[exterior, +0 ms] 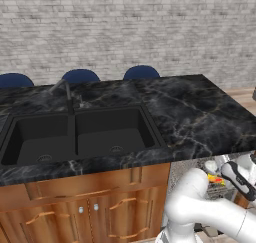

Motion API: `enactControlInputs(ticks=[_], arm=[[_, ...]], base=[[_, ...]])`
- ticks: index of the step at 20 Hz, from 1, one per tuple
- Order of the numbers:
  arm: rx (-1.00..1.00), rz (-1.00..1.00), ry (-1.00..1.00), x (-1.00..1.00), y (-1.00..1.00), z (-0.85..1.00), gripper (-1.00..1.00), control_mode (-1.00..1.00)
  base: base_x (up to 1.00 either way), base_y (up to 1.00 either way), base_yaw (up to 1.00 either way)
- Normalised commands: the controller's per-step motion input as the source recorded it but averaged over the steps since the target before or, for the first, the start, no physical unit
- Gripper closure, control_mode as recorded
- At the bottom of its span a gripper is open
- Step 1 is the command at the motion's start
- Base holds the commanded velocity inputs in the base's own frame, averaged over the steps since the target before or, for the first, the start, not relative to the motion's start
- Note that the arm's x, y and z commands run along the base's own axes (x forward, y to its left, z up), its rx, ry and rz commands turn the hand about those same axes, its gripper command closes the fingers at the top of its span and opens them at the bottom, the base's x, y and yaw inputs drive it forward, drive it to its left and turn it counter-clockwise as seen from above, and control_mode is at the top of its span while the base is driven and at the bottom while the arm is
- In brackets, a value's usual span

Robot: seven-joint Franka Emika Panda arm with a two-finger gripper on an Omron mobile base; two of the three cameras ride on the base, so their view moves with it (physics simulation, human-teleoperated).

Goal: Pick up the cup and bowl from the counter, place them in the dishwasher, and close the dishwasher door.

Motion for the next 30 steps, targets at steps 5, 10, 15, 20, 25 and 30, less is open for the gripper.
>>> enactControlInputs(ticks=[5,10,15,20,25,30], arm=[[0.0,0.01,0.0,-0.06,0.01,-0.7,-1.0,-1.0],[0.0,0.03,-0.04,-0.5,0.0,-0.29,-1.0,-1.0],[0.0,0.06,-0.08,-0.65,0.0,-0.29,-1.0,-1.0],[0.0,0.03,-0.07,-0.37,0.0,-0.03,-1.0,-1.0],[0.0,0.01,-0.05,-0.33,0.0,0.12,-1.0,-1.0],[0.0,0.0,-0.06,-0.33,0.0,0.47,-1.0,-1.0]], base=[[0.0,0.0,0.0],[0.0,0.0,0.0],[0.0,0.0,0.0],[0.0,0.0,0.0],[0.0,0.0,0.0],[0.0,0.0,0.0]])
